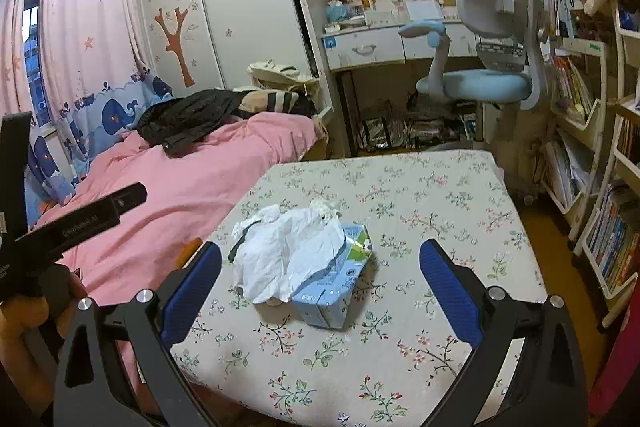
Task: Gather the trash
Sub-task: 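Bring both tools back over the table toward the tissues and milk carton, then grasp the white tissue with the left tool while the right tool approaches the milk carton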
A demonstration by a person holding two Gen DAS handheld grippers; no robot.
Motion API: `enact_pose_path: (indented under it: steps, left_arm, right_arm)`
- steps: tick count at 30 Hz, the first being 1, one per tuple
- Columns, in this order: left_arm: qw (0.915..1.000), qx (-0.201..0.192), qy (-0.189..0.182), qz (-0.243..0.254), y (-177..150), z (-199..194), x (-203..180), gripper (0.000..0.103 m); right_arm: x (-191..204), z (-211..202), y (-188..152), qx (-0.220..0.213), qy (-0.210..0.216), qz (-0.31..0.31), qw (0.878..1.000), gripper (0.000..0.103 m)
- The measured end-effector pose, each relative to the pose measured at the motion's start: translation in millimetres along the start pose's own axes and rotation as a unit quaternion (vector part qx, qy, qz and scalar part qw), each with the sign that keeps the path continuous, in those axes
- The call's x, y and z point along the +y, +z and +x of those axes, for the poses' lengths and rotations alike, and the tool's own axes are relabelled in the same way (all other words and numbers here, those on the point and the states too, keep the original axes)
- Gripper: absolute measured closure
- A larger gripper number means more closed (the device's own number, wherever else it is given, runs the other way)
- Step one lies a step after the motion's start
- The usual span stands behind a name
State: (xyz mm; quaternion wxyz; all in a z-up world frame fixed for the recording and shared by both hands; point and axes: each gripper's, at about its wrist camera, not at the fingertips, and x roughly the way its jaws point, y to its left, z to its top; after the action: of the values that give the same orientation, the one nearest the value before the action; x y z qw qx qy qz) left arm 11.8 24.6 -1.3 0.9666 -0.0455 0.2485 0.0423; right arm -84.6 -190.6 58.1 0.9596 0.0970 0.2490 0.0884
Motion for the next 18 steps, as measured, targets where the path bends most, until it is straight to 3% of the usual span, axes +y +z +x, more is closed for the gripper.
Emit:
enact_pose_path:
  steps: [18]
  left_arm:
    - [1.0,-0.001,0.0,-0.003,1,0,0,0.007]
  right_arm:
    - [5,23,-8,0.047,0.003,-0.007,0.999,0.008]
